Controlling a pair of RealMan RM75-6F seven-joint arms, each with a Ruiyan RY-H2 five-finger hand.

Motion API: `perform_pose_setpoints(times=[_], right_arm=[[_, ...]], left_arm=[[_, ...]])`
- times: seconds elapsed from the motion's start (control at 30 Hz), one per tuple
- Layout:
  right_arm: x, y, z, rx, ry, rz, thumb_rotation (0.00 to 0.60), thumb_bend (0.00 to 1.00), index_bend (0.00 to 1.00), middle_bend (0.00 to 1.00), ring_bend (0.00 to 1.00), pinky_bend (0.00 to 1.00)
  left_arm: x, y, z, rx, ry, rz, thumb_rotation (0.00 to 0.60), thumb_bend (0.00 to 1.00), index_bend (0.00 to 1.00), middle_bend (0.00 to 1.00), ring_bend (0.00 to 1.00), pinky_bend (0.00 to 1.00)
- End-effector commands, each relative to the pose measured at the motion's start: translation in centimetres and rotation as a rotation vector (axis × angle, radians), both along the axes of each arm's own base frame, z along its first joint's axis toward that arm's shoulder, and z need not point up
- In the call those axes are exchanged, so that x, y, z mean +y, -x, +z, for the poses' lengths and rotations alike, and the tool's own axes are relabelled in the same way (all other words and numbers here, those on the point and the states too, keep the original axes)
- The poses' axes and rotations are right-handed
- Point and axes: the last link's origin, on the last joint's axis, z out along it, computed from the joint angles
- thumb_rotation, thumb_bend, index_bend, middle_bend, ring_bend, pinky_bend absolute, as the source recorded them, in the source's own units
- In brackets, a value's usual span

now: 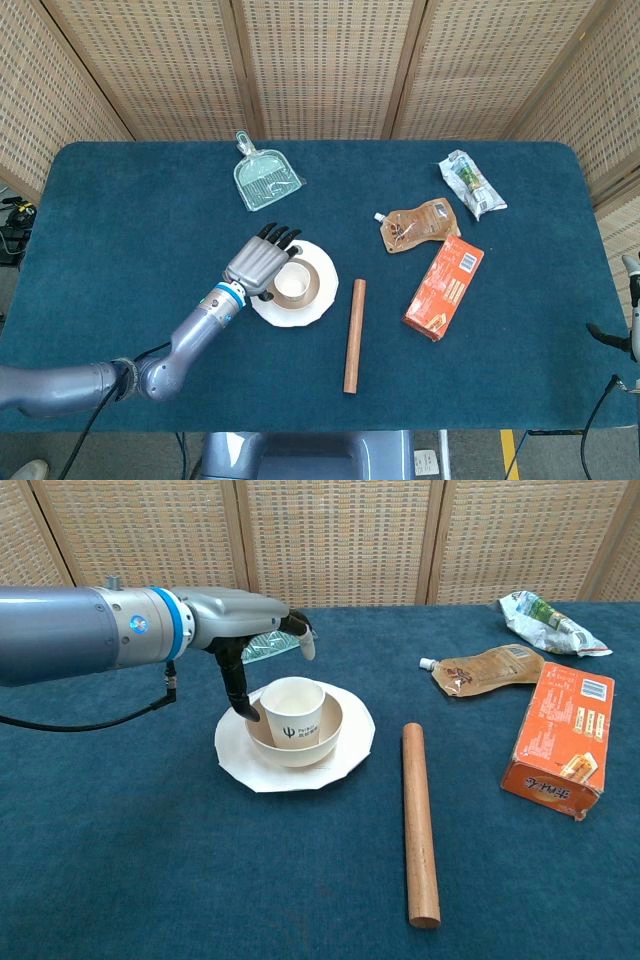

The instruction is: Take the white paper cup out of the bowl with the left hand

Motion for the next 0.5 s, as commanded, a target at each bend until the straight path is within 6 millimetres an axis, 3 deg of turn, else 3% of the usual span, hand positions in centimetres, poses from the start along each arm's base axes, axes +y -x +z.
perform_pose_setpoints(times=[0.03, 0.3, 0.5], right_arm=[[0.0, 0.1, 0.1, -0.003, 0.003, -0.001, 0.600, 0.09, 0.00, 0.00, 0.00, 0.00], [0.1, 0.0, 0.4, -0.010, 0.012, 0.005, 0.600, 0.09, 0.00, 0.00, 0.00, 0.00], [0.1, -0.1, 0.5, -0.009, 0.022, 0.016, 0.600, 0.09, 0.00, 0.00, 0.00, 0.00]], left_arm=[[0.0, -0.7, -1.1, 0.023, 0.018, -0.002, 0.600, 0.11, 0.21, 0.00, 0.00, 0.00], [0.1, -1.4, -2.3, 0.051, 0.029, 0.008, 0.600, 0.15, 0.30, 0.00, 0.00, 0.00], [0.1, -1.5, -2.3, 0.052, 0.028, 0.022, 0.600, 0.30, 0.39, 0.00, 0.00, 0.00]])
